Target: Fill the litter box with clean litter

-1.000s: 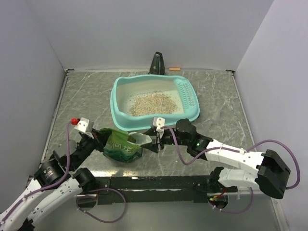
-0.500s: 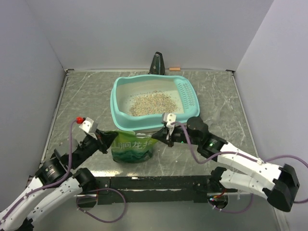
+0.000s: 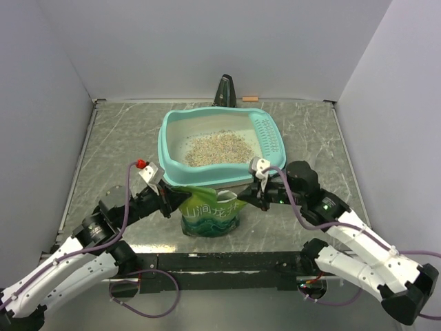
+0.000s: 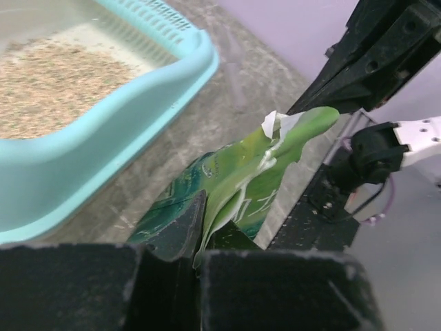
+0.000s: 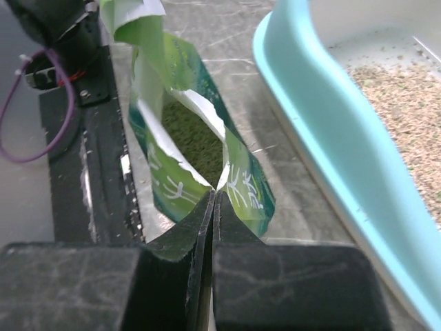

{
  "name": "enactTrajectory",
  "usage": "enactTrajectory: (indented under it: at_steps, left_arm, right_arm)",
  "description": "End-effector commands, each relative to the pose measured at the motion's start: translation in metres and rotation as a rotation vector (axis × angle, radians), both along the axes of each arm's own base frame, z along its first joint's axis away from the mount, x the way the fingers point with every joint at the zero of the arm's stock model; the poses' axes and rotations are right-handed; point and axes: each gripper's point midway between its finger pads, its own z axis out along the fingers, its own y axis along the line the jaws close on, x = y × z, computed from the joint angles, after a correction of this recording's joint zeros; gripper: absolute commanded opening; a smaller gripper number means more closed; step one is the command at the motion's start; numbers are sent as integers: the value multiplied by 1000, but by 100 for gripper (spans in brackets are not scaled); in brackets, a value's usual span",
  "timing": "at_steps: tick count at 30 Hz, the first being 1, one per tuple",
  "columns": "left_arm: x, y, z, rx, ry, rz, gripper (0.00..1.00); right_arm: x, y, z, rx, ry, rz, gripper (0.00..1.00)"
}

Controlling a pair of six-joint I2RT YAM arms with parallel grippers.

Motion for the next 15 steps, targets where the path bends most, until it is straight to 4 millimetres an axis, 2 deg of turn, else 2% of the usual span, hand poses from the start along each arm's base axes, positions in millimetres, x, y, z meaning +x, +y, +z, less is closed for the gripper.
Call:
enactTrajectory:
  at_steps: [1,3,5,6,11,15]
  left_arm:
    - [-13,-8,8,-106,-3,-71,10]
    - [-20,-13,5,-110,-3,-120,24]
    - [-25,-15,5,-115,0,-150,29]
    - [-27,-15,4,-115,6,-159,35]
    - [-33,-20,-10,-112,63,-192,38]
    - [-33,-20,-11,-124,69,-193,37]
  right_arm:
    - [-14,-5,4,43,-19,31,19]
    - [-15,-6,-1,44,-5,21,42]
    - [-13,-7,-4,48,8,-9,50]
    - [-11,-8,0,65,-2,-24,55]
    - [-4,-13,-7,117,11,-115,60]
    - [-8,-15,-11,170,13,-123,61]
